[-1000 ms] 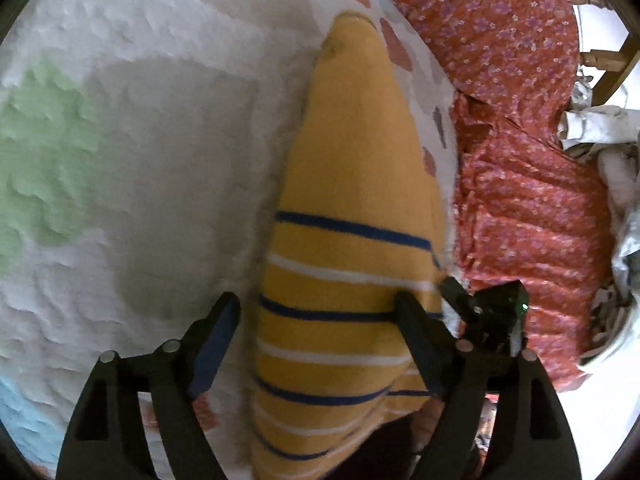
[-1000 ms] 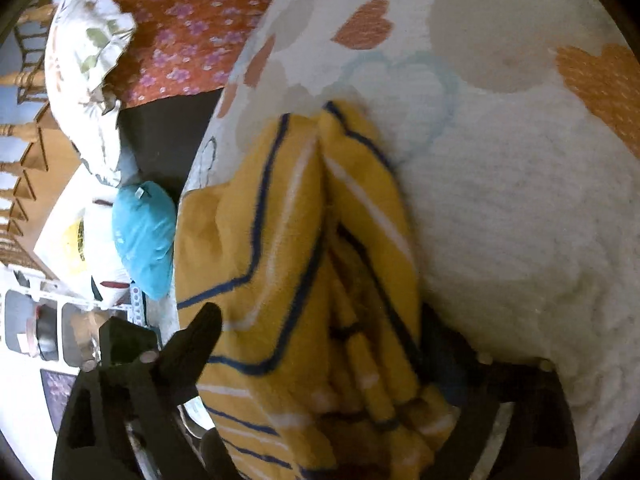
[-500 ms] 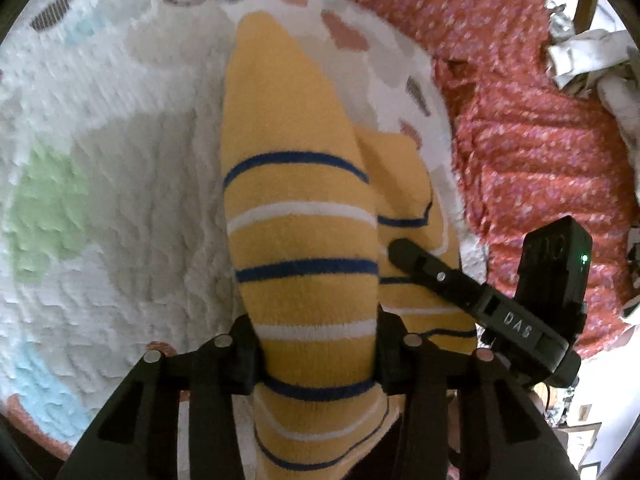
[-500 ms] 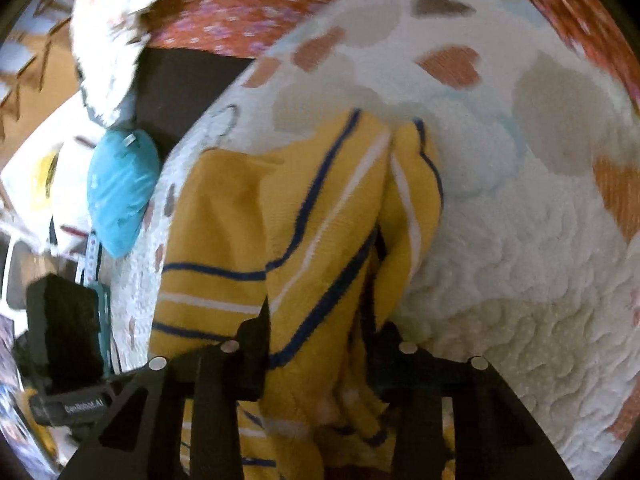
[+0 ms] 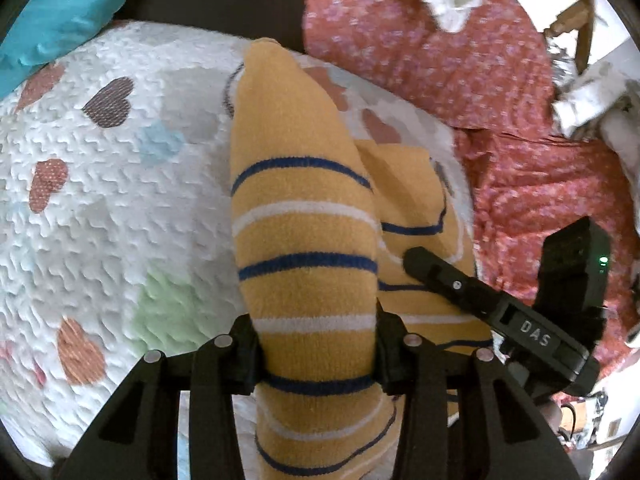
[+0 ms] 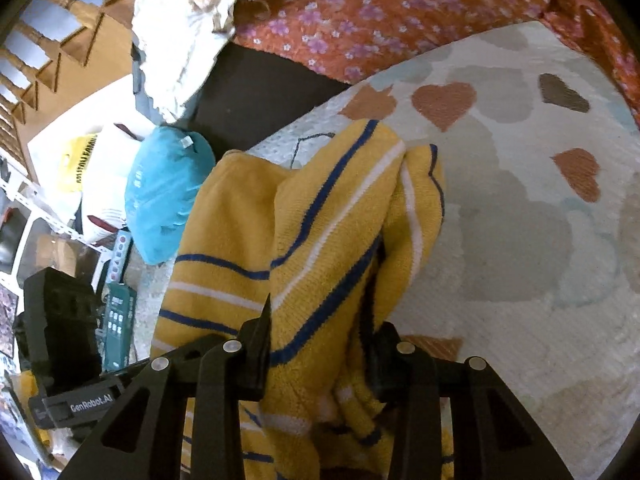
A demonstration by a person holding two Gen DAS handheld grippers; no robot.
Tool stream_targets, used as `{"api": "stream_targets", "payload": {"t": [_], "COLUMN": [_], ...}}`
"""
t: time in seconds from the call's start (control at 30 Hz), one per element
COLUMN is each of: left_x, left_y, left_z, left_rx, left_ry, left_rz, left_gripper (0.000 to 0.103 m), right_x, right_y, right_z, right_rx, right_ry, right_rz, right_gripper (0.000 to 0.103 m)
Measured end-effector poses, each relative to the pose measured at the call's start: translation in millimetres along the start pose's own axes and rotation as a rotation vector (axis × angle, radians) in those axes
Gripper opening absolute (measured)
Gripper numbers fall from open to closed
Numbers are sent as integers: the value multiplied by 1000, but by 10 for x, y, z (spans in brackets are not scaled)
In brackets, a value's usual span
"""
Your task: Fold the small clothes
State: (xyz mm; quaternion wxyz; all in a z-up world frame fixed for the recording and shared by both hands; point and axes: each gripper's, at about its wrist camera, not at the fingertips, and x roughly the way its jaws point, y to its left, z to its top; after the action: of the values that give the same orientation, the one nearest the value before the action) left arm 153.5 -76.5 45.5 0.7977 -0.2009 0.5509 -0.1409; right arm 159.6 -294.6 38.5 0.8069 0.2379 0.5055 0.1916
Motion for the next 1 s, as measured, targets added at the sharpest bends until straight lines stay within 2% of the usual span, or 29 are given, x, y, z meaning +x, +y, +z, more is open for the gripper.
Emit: {"api": "stream_targets", "payload": {"t": [0.13,0.2,0.27,0.33,0.47,0.57,0.6,0.63,0.7,0.8,0.87,0.9,1.0], "left_x": [251,340,455,457,154,-108,-184,-237,-245,-90,129,201,333], "left_y": [245,345,422,468,567,600,590,575,551,554,585,606,657], "left_z": [135,136,103,60,-29,-118,-152,-198,-307,-517,-665,-714,-819], "left_rx": [-27,-34,-42,-54,-87,-99,-101,-104,-116,-127,-144,-148,-174], "left_ry": [25,37,64,69,21,-37,-60,-76,-80,-34,23,40,77], "left_rz": [57,86,119,110,87,101,96,86,63,56,84,95,99], "left_gripper": [42,46,50,53,53,53,53,53,53,53,53,53,53], "right_x": [333,497,677,755,479,47,-44,-130,-200,-66,123,235,523], "right_y": [33,12,-66,-218,-422,-403,-366,-309,-129,38,56,-5,-281], "right_z": [60,57,50,35,72,108,107,92,7,-209,-323,-375,-473], "right_rx": [2,-5,4,50,125,124,121,107,60,30,24,31,60], "right_ry": [29,47,84,111,74,-16,-30,-41,-34,35,78,96,165], "right_rz": [-45,-75,-116,-127,-81,-76,-54,-26,29,105,71,12,-127], "right_gripper": [39,40,47,62,63,63,60,51,42,42,42,40,24]}}
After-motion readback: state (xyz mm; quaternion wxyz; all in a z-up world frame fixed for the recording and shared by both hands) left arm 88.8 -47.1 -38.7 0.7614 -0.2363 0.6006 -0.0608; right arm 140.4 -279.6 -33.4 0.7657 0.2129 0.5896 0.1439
